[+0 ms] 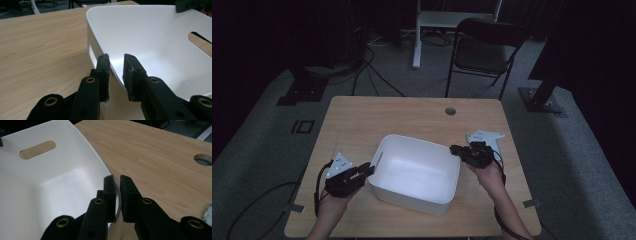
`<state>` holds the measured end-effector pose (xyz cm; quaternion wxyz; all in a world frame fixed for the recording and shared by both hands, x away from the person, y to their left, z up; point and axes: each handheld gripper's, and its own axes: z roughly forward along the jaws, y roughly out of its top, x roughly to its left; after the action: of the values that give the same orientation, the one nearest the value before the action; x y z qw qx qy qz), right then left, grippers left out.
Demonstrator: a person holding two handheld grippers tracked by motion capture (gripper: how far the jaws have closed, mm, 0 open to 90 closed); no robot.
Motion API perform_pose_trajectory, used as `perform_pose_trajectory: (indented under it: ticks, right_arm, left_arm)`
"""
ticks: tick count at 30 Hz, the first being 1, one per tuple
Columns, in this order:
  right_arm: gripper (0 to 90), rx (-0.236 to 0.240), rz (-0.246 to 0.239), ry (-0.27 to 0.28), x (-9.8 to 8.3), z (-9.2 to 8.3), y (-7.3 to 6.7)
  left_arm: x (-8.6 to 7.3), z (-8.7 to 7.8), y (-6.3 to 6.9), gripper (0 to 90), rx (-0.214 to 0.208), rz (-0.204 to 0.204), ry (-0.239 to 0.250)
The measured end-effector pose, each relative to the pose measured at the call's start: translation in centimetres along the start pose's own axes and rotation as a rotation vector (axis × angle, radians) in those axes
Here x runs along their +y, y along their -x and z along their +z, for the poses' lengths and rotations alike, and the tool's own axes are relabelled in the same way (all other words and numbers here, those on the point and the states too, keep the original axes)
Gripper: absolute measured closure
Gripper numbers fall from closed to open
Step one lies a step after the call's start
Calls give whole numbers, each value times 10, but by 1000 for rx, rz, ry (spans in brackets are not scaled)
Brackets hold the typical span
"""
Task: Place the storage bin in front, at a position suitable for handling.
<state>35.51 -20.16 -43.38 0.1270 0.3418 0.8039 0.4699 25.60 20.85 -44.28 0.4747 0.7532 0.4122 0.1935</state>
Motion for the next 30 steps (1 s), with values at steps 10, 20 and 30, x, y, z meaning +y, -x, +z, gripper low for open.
perform_pose_trajectory:
  ticks: [10,20,30]
  right_arm:
    - [745,10,-5,15,-1,0,-1]
    - [556,-43,8,65,-4,-24,-21]
    - [517,-77,50,58,-22,-41,-28]
  left_arm:
    - [1,-1,-15,678,-56,-47,39]
    - [23,18,-43,626,-101,-9,57]
    - [37,47,-55,548,-109,40,23]
